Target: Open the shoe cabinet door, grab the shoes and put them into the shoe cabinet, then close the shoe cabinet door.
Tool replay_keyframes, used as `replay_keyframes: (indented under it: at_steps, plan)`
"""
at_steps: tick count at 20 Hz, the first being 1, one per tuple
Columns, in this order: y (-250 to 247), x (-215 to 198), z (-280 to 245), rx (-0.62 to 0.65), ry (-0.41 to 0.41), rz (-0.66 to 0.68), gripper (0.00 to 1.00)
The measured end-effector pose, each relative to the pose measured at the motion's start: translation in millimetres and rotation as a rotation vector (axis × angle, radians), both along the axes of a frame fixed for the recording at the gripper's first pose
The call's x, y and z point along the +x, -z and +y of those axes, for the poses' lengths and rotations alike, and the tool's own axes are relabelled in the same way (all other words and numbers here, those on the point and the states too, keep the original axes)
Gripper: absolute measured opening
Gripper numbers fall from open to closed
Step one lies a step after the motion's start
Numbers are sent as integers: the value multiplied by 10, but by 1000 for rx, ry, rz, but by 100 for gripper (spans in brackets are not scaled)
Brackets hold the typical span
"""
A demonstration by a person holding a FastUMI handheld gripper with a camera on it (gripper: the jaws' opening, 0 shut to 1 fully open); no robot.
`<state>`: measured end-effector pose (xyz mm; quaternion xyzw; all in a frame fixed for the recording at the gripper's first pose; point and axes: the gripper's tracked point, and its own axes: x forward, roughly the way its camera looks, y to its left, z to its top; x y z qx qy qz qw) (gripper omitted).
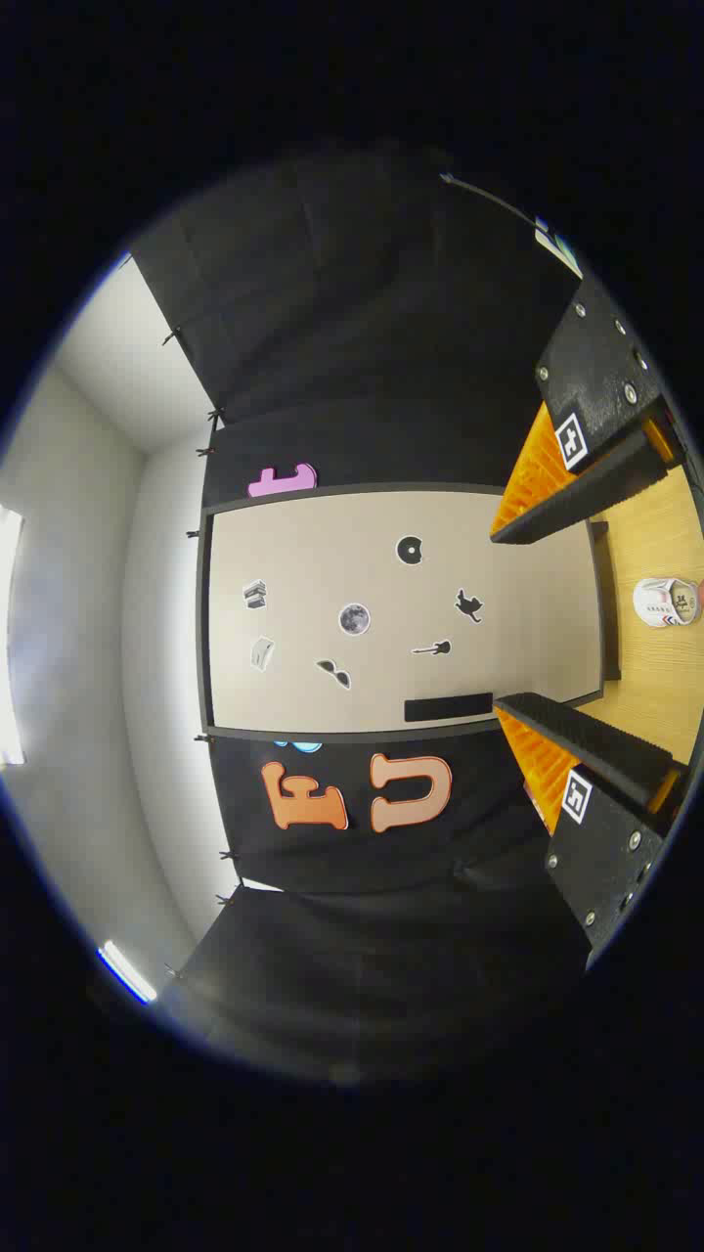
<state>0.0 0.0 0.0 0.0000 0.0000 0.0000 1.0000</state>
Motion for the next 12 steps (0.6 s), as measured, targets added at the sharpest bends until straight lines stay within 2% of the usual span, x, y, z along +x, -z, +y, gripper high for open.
replay_keyframes:
  at_steps: [12]
  plan:
    - [51, -13, -23, -5, 0, 16, 96]
